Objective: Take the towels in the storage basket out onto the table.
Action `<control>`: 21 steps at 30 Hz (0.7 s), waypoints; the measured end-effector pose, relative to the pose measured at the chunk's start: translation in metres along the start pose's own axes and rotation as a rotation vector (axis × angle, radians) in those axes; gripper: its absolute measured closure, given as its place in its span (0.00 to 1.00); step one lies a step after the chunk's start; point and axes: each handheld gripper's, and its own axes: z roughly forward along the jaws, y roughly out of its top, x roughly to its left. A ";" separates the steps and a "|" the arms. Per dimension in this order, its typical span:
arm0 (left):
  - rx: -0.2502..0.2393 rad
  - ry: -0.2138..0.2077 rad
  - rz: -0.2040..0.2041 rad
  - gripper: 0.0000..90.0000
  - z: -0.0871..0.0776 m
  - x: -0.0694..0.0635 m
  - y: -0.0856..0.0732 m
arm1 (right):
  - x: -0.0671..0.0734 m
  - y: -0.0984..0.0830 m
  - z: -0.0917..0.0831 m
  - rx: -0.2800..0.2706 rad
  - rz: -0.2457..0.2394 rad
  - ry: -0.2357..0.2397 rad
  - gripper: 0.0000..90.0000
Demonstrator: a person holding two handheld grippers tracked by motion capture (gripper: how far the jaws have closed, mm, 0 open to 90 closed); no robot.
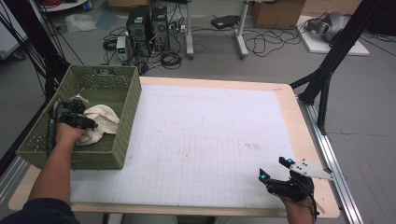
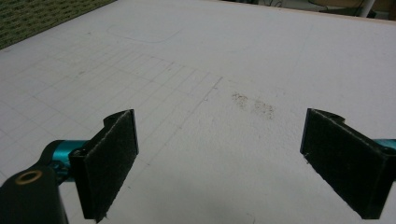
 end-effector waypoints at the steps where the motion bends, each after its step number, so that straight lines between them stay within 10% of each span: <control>1: -0.010 -0.005 0.007 0.71 -0.002 0.000 0.000 | 0.000 0.000 0.000 -0.002 0.000 -0.002 0.12; 9: -0.136 -0.089 -0.014 0.82 -0.015 0.003 0.002 | -0.001 -0.001 -0.002 -0.003 0.011 -0.005 0.12; 21: -0.500 -0.246 -0.167 0.82 -0.048 0.021 -0.008 | 0.001 0.000 -0.006 -0.011 0.026 -0.004 0.12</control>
